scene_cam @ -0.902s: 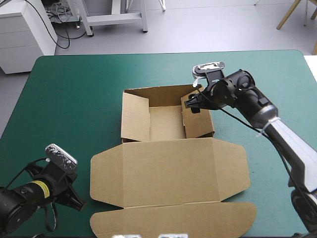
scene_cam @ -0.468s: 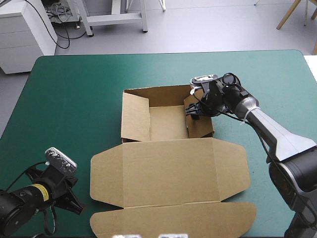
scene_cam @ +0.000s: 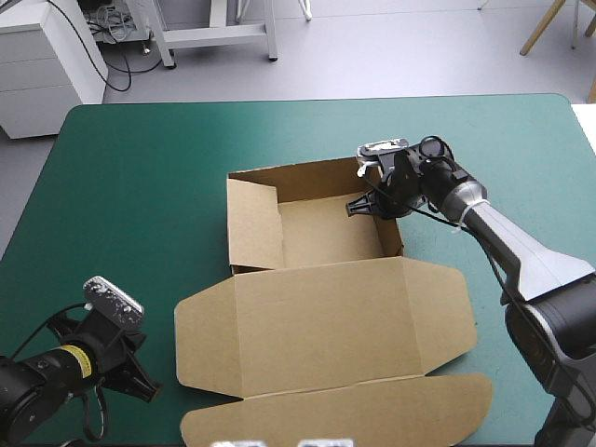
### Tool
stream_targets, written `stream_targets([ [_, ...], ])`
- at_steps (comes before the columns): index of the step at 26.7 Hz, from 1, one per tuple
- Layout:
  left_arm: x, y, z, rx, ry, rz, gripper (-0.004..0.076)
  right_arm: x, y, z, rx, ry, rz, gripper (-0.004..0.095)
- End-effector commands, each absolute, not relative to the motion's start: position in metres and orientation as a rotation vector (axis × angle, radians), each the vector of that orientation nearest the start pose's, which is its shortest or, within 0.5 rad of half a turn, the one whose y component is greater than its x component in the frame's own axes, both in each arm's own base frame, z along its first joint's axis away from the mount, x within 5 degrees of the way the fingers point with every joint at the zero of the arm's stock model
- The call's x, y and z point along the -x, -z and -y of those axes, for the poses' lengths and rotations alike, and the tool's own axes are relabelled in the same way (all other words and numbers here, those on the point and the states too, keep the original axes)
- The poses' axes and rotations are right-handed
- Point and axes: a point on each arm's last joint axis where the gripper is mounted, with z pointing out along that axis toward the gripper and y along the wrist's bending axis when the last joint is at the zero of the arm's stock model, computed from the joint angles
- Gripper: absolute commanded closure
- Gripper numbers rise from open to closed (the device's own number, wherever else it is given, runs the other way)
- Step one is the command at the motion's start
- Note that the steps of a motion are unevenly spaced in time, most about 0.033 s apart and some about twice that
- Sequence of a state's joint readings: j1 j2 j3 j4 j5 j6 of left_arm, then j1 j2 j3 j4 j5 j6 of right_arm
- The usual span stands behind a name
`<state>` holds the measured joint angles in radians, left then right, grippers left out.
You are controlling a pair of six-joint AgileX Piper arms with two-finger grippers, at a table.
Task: Fold the box
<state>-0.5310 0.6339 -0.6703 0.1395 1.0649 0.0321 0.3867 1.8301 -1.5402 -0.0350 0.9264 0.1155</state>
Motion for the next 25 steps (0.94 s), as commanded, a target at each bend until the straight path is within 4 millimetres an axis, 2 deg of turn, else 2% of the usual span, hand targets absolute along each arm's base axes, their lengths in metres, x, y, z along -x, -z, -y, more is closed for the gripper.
stream_targets([
  [1,-0.09,-0.31,0.04,-0.701,0.046,-2.333,0.0734,-0.371,-0.317,-0.124,0.344,-0.063,-2.535,0.0927],
  [6,-0.09,-0.311,0.04,-0.701,0.045,-2.331,0.0734,-0.373,-0.349,-0.077,0.166,-0.05,-2.409,0.0927],
  [11,-0.091,-0.311,0.04,-0.701,0.041,-2.328,0.0734,-0.369,-0.37,-0.011,0.009,0.082,-2.345,0.0927],
  [14,-0.091,-0.311,0.04,-0.701,0.041,-2.328,0.0734,-0.367,-0.369,0.033,-0.118,0.139,-2.363,0.0927],
  [21,-0.091,-0.311,0.04,-0.699,0.045,-2.318,0.0734,-0.355,-0.362,0.11,-0.326,0.177,-2.379,0.0925],
  [22,-0.092,-0.312,0.041,-0.698,0.047,-2.311,0.0734,-0.351,-0.359,0.125,-0.366,0.17,-2.382,0.0924],
  [23,-0.092,-0.312,0.041,-0.696,0.05,-2.302,0.0734,-0.349,-0.356,0.138,-0.414,0.151,-2.379,0.0892],
  [24,-0.092,-0.313,0.041,-0.695,0.051,-2.297,0.0734,-0.348,-0.355,0.141,-0.422,0.144,-2.379,0.0862],
  [25,-0.093,-0.313,0.041,-0.695,0.052,-2.295,0.0734,-0.345,-0.353,0.149,-0.433,0.148,-2.381,0.0745],
])
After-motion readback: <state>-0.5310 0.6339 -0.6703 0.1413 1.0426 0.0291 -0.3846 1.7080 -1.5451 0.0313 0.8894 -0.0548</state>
